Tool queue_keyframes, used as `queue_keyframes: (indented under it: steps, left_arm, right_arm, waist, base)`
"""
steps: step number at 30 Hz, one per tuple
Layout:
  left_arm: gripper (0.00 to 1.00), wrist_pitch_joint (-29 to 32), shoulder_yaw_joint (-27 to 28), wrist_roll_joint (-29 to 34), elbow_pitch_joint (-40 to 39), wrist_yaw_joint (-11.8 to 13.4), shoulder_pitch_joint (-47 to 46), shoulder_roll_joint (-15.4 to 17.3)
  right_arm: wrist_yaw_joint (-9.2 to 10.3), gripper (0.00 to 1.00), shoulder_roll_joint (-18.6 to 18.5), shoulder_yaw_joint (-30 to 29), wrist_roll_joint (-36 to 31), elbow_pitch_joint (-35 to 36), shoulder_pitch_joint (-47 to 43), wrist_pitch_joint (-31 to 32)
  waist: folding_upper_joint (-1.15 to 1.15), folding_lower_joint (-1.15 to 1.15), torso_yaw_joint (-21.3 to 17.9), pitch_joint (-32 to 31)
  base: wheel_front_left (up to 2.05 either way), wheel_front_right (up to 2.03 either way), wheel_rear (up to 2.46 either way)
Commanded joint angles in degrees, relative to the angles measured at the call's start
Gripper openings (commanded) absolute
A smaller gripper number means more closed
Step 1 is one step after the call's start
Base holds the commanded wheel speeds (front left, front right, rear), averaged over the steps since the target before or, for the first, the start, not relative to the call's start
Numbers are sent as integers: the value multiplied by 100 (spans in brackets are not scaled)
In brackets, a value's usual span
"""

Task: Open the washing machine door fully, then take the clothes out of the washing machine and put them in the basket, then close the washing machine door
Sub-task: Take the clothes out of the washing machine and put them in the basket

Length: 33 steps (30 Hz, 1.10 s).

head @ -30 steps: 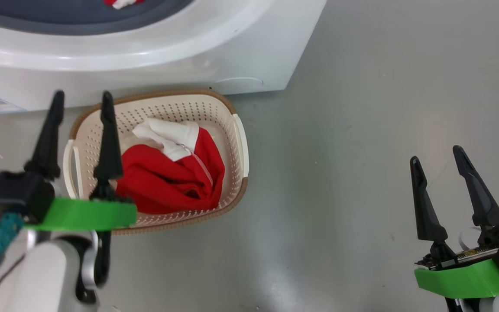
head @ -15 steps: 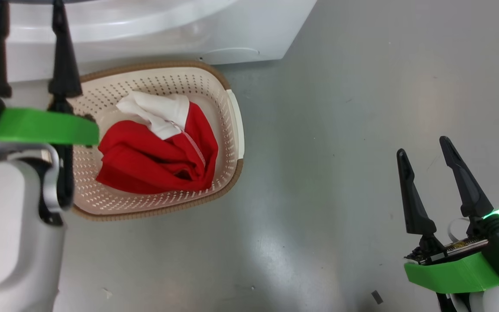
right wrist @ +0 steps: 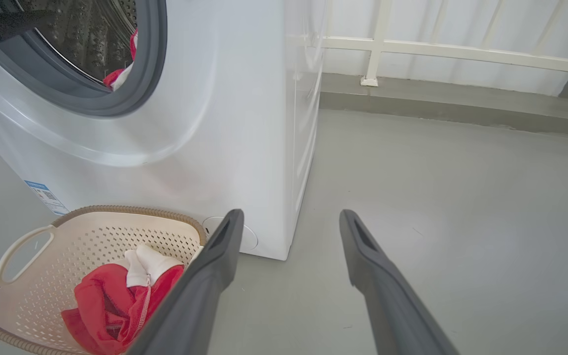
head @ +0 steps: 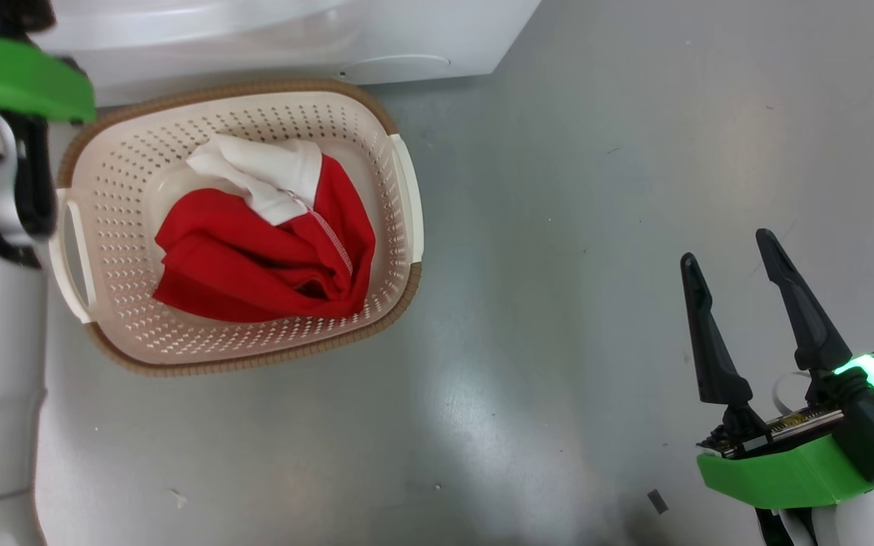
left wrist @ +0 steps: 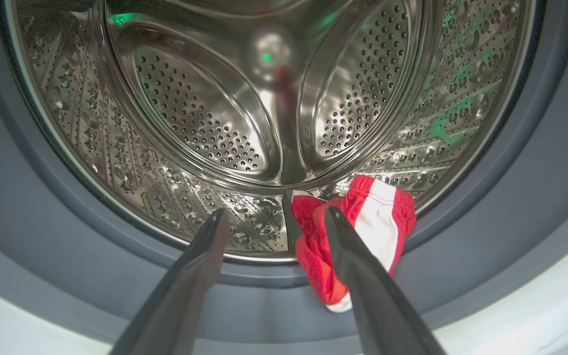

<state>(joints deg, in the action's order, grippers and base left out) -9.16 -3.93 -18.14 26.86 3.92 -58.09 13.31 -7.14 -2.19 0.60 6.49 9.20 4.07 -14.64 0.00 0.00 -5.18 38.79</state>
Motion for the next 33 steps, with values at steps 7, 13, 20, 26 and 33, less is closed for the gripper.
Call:
queue_keyframes:
  steps: [7, 13, 20, 26, 33]
  left_arm:
    - [100, -41, 143, -181, 657, -189, -773, 218]
    - [100, 74, 177, -500, 1220, -540, -1297, 150]
    - [100, 342, 154, -781, 1819, -824, -1800, 86]
    - [100, 620, 27, -995, 2243, -1014, -2124, -20]
    - [100, 1001, -167, -1092, 2668, -1086, -2374, -66]
  right_arm:
    - [-35, 100, -68, 179, -75, 78, 36, -36]
    - [-35, 100, -68, 255, -73, 41, 72, -36]
    - [-35, 100, -68, 346, -66, -31, 79, -36]
    - [-35, 100, -68, 362, -50, -71, 96, -36]
    - [-35, 100, -68, 326, -45, -100, 75, -36]
  waist:
    - [0, 0, -91, 75]
    - [0, 0, -198, 119]
    - [0, 0, -329, 144]
    - [0, 0, -428, 160]
    - [0, 0, -494, 194]
  base:
    - [0, 0, 0]
    - [0, 0, 0]
    - [0, 0, 0]
    - [0, 0, 0]
    - [0, 0, 0]
